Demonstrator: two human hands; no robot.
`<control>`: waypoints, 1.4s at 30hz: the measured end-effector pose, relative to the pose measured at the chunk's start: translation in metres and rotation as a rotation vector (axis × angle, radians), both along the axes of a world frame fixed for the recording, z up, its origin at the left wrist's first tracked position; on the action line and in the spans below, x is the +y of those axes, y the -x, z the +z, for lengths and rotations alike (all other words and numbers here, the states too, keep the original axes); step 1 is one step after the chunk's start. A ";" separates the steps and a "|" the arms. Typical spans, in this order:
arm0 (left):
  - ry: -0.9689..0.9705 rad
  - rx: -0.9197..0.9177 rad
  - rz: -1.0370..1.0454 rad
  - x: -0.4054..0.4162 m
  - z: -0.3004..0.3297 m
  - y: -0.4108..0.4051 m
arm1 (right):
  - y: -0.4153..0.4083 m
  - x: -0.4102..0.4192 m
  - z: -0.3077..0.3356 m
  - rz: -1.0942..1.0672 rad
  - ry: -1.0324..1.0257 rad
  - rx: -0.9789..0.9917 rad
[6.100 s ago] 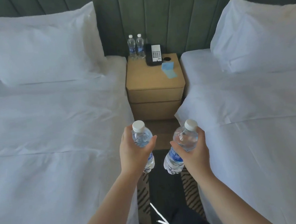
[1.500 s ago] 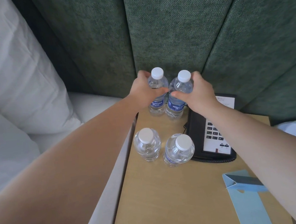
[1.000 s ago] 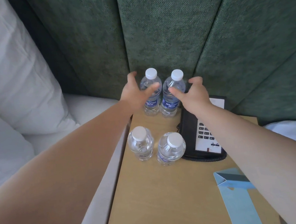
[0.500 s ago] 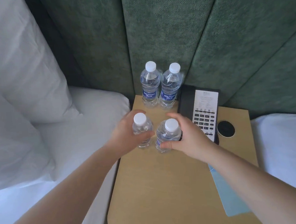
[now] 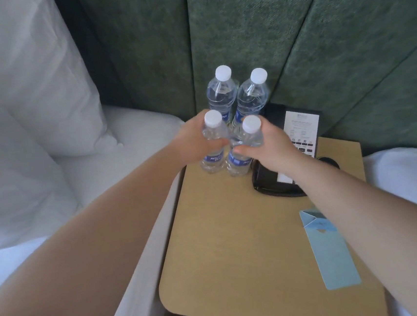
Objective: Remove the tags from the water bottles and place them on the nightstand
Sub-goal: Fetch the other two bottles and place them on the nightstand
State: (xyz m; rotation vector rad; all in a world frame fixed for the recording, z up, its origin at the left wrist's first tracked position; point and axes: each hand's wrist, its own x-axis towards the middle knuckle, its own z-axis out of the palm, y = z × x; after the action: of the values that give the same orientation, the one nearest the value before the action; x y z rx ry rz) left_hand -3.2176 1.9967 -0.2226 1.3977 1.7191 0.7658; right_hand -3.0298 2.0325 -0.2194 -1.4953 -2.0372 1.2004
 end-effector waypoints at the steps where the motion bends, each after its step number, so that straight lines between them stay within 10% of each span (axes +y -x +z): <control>1: 0.014 -0.016 -0.012 0.006 -0.001 0.001 | 0.001 0.008 0.000 0.000 0.010 -0.010; 23: 0.104 -0.115 0.022 0.033 0.007 0.008 | -0.016 0.038 0.008 0.023 0.042 -0.149; 42: 0.100 -0.065 0.127 0.043 -0.009 0.008 | 0.020 0.029 -0.005 -0.457 -0.033 -0.058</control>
State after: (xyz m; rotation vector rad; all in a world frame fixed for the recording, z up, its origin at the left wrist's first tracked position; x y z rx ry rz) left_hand -3.2261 2.0398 -0.2314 1.1933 1.7829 0.7748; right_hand -3.0499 2.0611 -0.2240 -1.8632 -1.6081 0.9419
